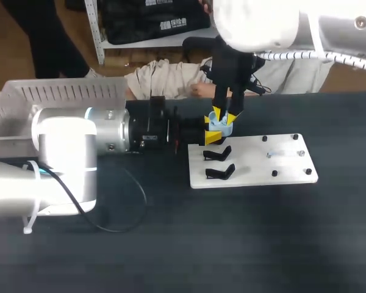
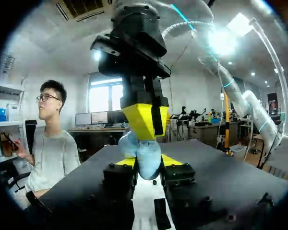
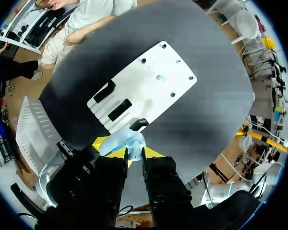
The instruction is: Pick up each earbud case from the left stands, insert the matching earbuds, close the lid, and place the case in the box.
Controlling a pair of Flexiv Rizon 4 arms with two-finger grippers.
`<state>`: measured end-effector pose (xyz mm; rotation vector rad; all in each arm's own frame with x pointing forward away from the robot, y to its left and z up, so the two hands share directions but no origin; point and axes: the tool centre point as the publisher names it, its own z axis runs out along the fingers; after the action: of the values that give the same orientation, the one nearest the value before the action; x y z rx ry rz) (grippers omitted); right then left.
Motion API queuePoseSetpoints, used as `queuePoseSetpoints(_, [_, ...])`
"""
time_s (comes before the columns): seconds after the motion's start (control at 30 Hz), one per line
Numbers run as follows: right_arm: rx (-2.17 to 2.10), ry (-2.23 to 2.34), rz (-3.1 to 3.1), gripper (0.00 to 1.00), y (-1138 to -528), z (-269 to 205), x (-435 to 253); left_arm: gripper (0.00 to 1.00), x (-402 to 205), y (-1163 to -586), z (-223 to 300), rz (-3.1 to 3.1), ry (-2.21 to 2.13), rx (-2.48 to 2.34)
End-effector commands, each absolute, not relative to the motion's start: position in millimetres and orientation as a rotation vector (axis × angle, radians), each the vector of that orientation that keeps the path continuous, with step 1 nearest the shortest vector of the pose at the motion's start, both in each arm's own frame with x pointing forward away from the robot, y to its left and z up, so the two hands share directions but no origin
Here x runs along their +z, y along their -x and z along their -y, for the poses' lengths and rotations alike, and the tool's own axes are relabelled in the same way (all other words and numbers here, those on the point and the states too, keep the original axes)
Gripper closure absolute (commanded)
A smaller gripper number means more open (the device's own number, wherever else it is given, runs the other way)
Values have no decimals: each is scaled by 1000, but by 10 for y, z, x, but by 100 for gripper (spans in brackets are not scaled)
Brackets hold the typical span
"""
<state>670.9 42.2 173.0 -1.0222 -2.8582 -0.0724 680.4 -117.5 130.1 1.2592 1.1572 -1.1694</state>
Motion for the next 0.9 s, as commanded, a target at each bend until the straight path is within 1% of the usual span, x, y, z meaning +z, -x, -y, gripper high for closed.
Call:
queuePoseSetpoints(0.03, [-59, 1024, 2851, 100, -6727, -438, 1708, 100, 1296, -6783, 1177, -1156, -1252, -1161])
queuePoseSetpoints(0.1, [-61, 1026, 2848, 100, -6727, -438, 1706, 100, 1296, -6783, 1177, -1156, -1252, -1161])
queuePoseSetpoints(0.13, [-68, 1027, 2845, 90, -6727, -438, 1704, 100, 1296, -6783, 1177, -1156, -1252, -1161])
queuePoseSetpoints(0.2, [-85, 1026, 2844, 19, -6717, -432, 1720, 100, 1296, -6783, 1177, -1156, -1252, -1161])
queuePoseSetpoints(0.23, [-96, 1025, 2845, 2, -6704, -428, 1735, 100, 1296, -6783, 1177, -1156, -1252, -1161])
queuePoseSetpoints(0.27, [-104, 1025, 2847, 0, -6685, -424, 1755, 100, 1296, -6783, 1177, -1156, -1252, -1161])
queuePoseSetpoints(0.5, [-203, 979, 2864, 0, -6493, -400, 1985, 100, 1296, -6783, 1177, -1156, -1252, -1161])
queuePoseSetpoints(0.53, [-231, 963, 2858, 3, -6463, -382, 2022, 100, 1296, -6783, 1177, -1156, -1252, -1161])
queuePoseSetpoints(0.6, [-294, 898, 2823, 3, -6393, -352, 2093, 100, 1296, -6783, 1177, -1156, -1252, -1161])
queuePoseSetpoints(0.73, [-328, 782, 2838, 6, -6246, -254, 2147, 100, 1296, -6783, 1177, -1156, -1252, -1161])
queuePoseSetpoints(0.9, [-268, 577, 2902, 4, -6132, -80, 2086, 100, 1296, -6783, 1177, -1156, -1252, -1161])
